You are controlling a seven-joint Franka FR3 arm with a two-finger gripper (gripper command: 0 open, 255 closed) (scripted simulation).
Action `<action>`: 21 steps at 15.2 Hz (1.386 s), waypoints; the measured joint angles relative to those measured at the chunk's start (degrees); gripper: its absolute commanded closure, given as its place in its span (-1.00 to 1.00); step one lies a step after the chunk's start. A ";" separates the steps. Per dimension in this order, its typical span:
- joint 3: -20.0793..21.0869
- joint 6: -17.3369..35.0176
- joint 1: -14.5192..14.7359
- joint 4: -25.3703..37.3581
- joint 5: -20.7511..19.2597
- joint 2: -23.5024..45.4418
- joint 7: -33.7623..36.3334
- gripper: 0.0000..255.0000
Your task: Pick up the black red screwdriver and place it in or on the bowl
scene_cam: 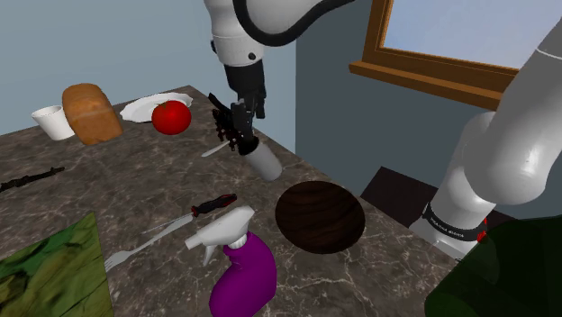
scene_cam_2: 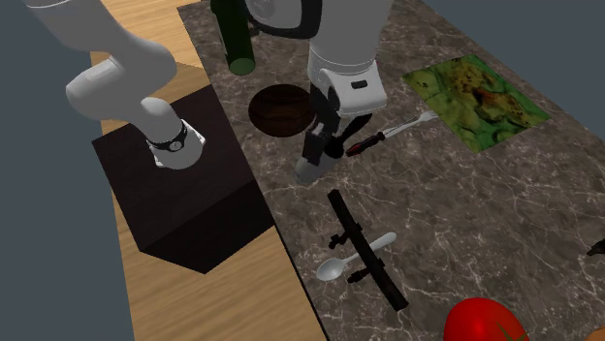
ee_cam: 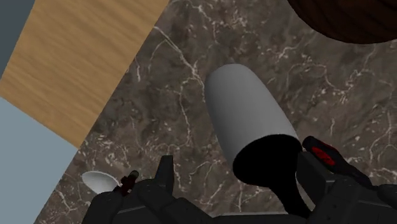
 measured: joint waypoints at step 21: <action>7.48 0.98 13.82 24.55 -14.73 31.64 0.57 -1.00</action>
